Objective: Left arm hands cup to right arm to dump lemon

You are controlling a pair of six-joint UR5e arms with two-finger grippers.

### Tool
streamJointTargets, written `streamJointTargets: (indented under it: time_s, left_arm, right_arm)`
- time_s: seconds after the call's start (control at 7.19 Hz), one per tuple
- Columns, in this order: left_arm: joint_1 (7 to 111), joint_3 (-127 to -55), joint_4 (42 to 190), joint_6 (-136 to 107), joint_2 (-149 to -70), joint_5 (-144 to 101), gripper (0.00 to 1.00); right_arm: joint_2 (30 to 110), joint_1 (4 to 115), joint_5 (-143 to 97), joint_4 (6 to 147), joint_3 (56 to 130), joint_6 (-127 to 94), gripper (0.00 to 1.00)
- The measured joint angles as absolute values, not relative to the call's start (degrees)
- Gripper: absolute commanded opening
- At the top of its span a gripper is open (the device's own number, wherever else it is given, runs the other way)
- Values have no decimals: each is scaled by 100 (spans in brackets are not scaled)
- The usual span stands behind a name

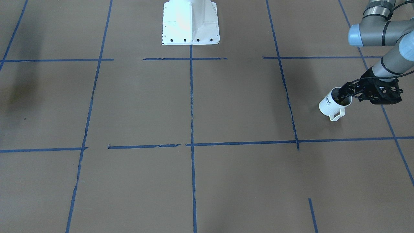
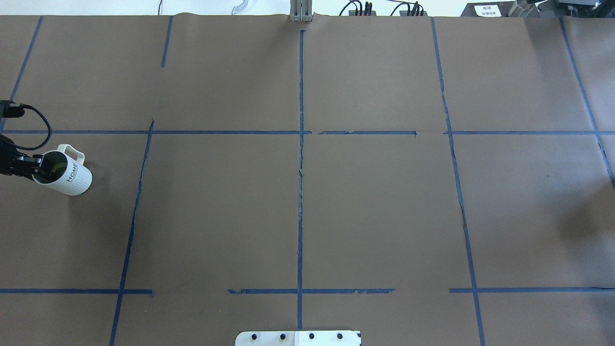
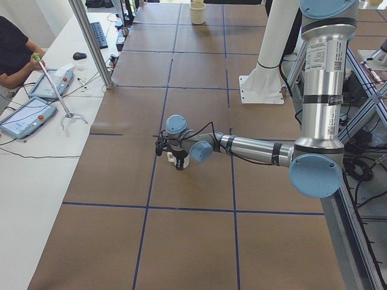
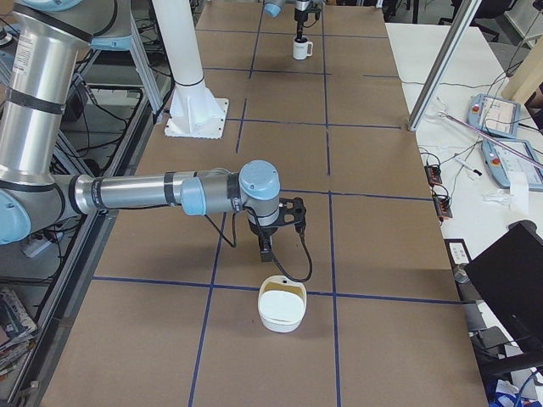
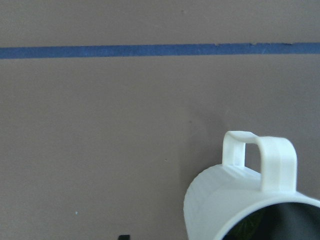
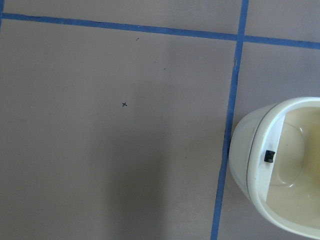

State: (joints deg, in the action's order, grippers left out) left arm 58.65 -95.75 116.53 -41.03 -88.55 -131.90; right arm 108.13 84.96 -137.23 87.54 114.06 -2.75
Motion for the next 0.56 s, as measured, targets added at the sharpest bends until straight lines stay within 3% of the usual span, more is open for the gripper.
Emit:
streamJointTargets:
  time_s: [0.28, 0.56]
  left_arm:
    - [5708, -10036, 11583, -5037, -9079, -13401, 0]
    - [5429, -10348, 11062, -6306, -9941, -13410, 0]
  right_arm:
    - [10805, 8185, -13728, 8139, 11422, -460, 100]
    - [10792, 7479, -13369, 6678, 11419, -1580, 100]
